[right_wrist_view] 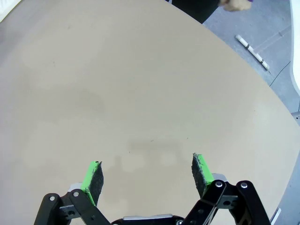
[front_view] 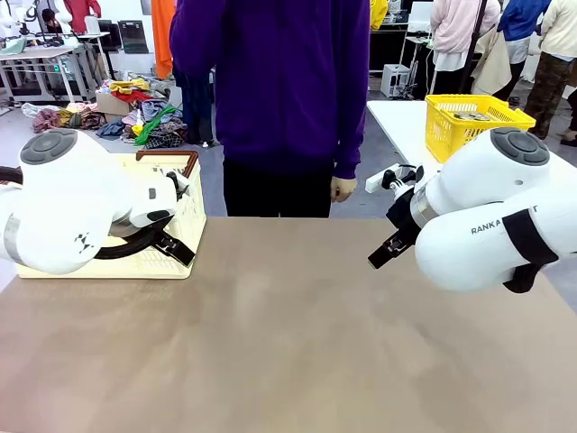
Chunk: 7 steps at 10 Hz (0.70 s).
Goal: Place the drinks into the Shopping basket.
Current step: Pick up one drink and place it into the Shopping basket.
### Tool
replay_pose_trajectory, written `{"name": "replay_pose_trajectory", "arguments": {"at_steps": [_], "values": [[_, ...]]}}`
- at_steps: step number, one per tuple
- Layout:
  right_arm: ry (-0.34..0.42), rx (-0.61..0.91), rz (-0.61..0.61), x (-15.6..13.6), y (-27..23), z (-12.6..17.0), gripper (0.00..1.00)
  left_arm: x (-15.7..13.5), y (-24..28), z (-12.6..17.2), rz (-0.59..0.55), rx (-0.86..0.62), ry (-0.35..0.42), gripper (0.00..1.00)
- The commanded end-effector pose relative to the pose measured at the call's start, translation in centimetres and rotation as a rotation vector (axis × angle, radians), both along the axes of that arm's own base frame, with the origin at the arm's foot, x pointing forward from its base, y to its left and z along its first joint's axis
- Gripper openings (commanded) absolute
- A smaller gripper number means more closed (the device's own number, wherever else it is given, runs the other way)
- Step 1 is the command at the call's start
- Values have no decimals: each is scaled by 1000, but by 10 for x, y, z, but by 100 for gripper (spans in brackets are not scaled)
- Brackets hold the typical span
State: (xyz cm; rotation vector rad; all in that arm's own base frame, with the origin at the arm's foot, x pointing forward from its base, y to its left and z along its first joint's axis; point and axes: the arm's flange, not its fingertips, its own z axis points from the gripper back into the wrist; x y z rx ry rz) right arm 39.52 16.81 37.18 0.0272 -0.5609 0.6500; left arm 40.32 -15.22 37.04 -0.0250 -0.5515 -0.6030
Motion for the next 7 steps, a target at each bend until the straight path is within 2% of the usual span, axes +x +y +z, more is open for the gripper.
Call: {"name": "replay_pose_trajectory", "arguments": {"at_steps": [1,6,7], "values": [[0,1,0,0,0,0,100,0,0,0,0,0,-1,100],[0,0,0,0,0,0,100,0,0,0,0,0,0,100],[167,30,29,-12,-11,8,100,-8,1,10,-103,-71,148,100]]}}
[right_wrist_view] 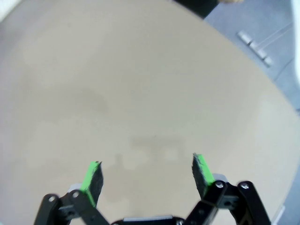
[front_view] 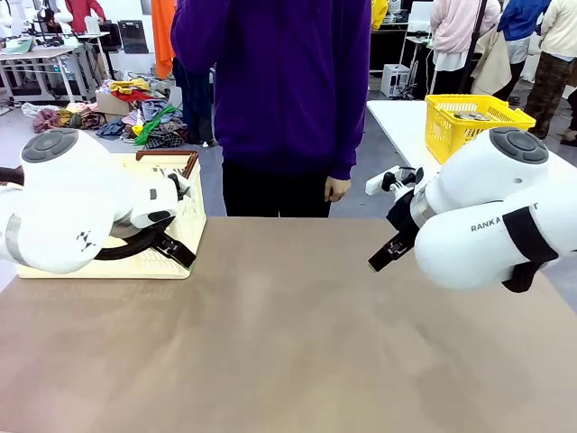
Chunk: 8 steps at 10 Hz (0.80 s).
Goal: Place the drinks into the Shopping basket.
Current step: Pick up one drink and place it into the Shopping basket.
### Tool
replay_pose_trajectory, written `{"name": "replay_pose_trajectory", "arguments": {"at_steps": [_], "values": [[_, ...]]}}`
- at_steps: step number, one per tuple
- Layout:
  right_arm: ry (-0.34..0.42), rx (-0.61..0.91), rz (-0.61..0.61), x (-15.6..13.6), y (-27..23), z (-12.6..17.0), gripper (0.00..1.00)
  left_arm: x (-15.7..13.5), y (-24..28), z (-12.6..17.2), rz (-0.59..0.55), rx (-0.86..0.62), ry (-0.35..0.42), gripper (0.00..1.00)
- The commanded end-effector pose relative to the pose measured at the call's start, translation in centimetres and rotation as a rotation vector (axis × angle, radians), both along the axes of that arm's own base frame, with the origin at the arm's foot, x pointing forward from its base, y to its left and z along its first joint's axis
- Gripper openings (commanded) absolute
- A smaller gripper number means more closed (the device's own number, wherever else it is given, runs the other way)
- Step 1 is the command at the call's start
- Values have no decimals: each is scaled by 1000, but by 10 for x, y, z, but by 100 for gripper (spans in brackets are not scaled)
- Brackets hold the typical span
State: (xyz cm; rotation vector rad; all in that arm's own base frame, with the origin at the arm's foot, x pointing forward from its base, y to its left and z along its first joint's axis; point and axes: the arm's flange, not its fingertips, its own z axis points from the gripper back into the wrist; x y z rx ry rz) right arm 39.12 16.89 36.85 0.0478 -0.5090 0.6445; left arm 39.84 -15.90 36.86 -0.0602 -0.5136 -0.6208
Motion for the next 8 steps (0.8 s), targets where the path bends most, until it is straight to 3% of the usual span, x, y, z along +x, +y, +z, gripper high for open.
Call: {"name": "replay_pose_trajectory", "arguments": {"at_steps": [1,2,3,5,6,8], "values": [[285,186,8,-22,-30,28,100,-18,13,29,-71,-135,344,100],[426,325,-124,-30,-46,46,100,-27,15,44,107,-211,483,100],[549,484,-176,-36,-67,66,100,-35,21,60,81,-333,617,100],[648,832,-180,-54,-126,105,100,-46,60,98,-3,-644,724,100],[642,967,-214,-64,-167,122,100,-58,102,131,-3,-895,623,100],[582,1230,-333,-80,-259,133,100,-87,209,167,155,-1292,276,100]]}}
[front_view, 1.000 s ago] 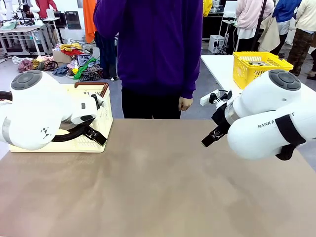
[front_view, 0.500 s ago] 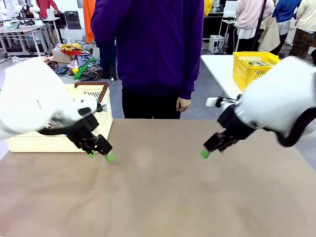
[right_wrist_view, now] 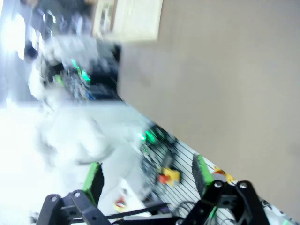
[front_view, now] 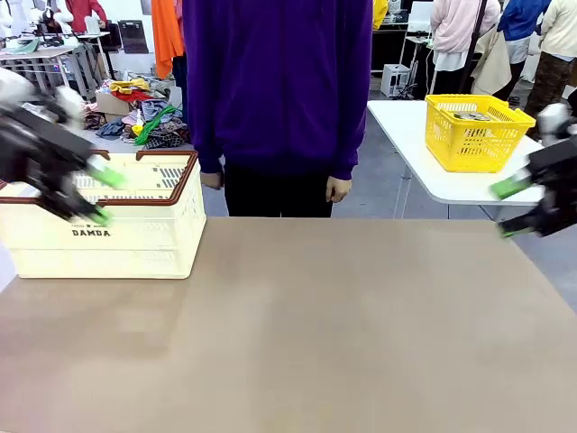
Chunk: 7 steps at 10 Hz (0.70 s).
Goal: Place the drinks into the Shopping basket.
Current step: Pick up one drink and place it into the Shopping basket.
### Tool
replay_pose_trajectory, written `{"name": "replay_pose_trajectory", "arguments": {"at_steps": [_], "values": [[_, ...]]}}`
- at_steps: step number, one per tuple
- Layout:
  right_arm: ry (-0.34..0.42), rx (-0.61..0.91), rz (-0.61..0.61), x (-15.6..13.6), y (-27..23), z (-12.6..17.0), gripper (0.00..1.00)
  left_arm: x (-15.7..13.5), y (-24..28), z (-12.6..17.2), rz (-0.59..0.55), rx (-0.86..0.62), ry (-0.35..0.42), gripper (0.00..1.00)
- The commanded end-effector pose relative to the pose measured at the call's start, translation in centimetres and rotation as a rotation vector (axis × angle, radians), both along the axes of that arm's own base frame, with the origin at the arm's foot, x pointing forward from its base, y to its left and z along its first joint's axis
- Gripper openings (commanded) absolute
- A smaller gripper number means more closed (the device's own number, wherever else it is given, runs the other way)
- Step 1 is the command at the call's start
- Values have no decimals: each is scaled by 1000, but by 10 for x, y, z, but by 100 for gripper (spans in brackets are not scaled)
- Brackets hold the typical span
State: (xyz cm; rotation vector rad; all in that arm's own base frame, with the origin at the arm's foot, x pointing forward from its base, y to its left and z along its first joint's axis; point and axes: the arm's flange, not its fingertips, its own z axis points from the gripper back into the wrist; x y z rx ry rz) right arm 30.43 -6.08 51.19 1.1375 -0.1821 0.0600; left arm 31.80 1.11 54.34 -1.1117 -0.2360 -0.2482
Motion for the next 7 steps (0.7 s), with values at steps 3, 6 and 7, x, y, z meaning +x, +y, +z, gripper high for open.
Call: {"name": "replay_pose_trajectory", "arguments": {"at_steps": [3,6,7], "values": [[44,396,-518,-44,-170,-61,100,-72,188,-69,737,-574,-162,100],[37,410,-666,-59,-200,-109,100,-101,212,-66,603,-404,-33,100],[114,420,-646,-83,-211,-90,100,-101,212,-66,603,-404,-33,100]]}}
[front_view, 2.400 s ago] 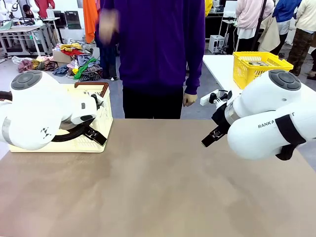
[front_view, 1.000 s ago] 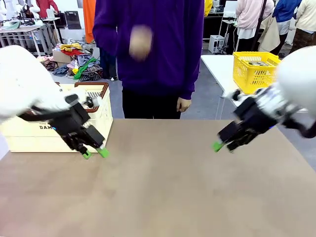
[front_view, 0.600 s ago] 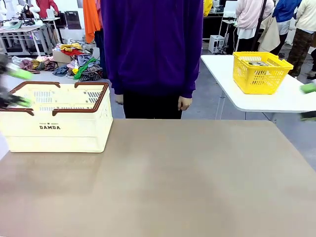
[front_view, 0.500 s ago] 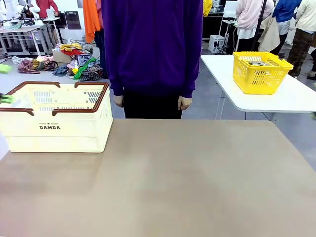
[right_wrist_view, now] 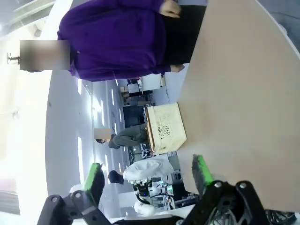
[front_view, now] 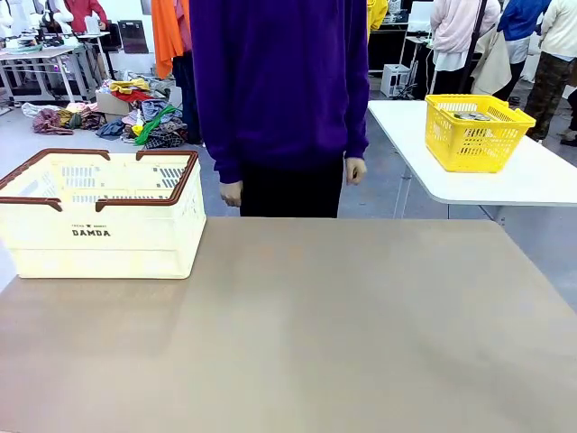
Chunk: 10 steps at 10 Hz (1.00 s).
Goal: Place the drinks into the Shopping basket.
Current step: Pick up one drink and place it into the Shopping basket.
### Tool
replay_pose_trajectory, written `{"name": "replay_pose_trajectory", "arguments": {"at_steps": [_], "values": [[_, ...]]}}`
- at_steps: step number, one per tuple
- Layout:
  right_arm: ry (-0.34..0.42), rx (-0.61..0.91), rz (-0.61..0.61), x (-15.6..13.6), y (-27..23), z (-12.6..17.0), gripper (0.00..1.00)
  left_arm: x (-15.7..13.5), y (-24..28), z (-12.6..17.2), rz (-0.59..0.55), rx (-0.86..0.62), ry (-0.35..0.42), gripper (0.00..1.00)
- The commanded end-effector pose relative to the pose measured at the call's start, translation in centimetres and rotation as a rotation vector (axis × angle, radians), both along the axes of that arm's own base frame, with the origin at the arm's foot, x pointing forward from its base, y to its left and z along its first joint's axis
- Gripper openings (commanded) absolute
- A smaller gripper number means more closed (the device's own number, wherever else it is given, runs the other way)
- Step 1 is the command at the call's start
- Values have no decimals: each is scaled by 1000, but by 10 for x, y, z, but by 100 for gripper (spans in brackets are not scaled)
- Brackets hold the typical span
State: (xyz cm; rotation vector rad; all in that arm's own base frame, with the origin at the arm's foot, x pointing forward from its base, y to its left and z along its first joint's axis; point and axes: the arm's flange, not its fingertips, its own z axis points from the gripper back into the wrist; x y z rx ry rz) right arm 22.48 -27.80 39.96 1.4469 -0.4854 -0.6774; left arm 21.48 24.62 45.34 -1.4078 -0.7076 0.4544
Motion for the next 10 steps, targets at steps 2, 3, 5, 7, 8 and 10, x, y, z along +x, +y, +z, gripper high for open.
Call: {"name": "replay_pose_trajectory", "arguments": {"at_steps": [2,3,5,7,8,10], "values": [[-7,-11,36,-3,6,23,100,2,-23,24,-104,68,-18,100],[-7,-11,36,-3,6,23,100,2,-23,24,-104,68,-18,100],[-7,-11,36,-3,6,23,100,2,-23,24,-104,68,-18,100],[-7,-11,36,-3,6,23,100,2,-23,24,-104,68,-18,100],[-7,-11,36,-3,6,23,100,2,-23,24,-104,68,-18,100],[-7,-11,36,-3,6,23,100,2,-23,24,-104,68,-18,100]]}}
